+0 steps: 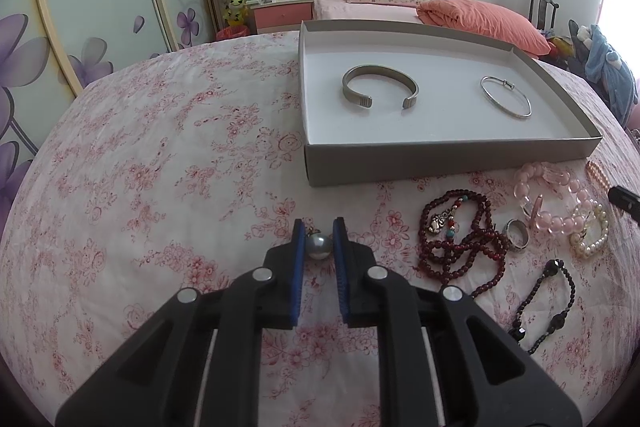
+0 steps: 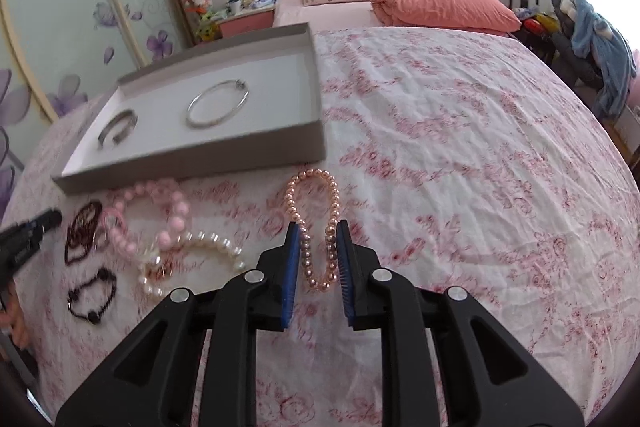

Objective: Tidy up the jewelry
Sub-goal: 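Lift the pink pearl bracelet and pearl earring and carry both toward the gray tray, then lower both items into the gray tray and open both tools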

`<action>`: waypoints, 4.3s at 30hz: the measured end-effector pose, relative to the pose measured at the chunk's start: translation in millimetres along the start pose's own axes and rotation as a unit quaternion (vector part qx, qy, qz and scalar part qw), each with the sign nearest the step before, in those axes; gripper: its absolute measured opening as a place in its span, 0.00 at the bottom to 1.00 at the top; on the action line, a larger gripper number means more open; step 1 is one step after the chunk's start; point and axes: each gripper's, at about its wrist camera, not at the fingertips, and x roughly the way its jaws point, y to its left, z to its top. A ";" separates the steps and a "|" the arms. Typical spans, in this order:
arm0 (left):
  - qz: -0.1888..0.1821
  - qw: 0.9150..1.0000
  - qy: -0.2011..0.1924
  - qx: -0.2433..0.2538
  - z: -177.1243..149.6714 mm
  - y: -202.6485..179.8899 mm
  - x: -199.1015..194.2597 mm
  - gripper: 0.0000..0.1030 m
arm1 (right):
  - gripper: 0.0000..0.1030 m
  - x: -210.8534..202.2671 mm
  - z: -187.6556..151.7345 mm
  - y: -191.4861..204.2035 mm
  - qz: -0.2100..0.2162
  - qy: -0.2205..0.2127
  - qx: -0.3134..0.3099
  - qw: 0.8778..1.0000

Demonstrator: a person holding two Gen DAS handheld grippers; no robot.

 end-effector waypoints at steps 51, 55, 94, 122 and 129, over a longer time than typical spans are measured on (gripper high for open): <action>-0.029 0.992 -0.124 -0.002 -4.8 -26.9 -81.2 0.13 | 0.06 -85.1 -10.0 45.0 0.089 -0.190 0.000 0.978; -0.029 0.987 -0.160 0.004 -2.0 -36.5 -98.8 0.13 | 0.06 -98.6 -10.8 59.4 0.089 -0.226 -0.021 0.970; -0.036 0.986 -0.163 -0.012 98.0 -48.9 -3.0 0.14 | 0.06 -24.1 75.7 105.3 0.075 -0.258 -0.040 0.962; -0.044 0.991 -0.114 -0.061 106.4 -18.7 18.2 0.33 | 0.38 -12.4 77.0 92.8 0.085 -0.200 -0.018 0.976; -0.053 0.991 -0.114 -0.045 71.5 -10.9 -18.9 0.39 | 0.38 -34.1 46.0 74.8 0.089 -0.164 -0.033 0.982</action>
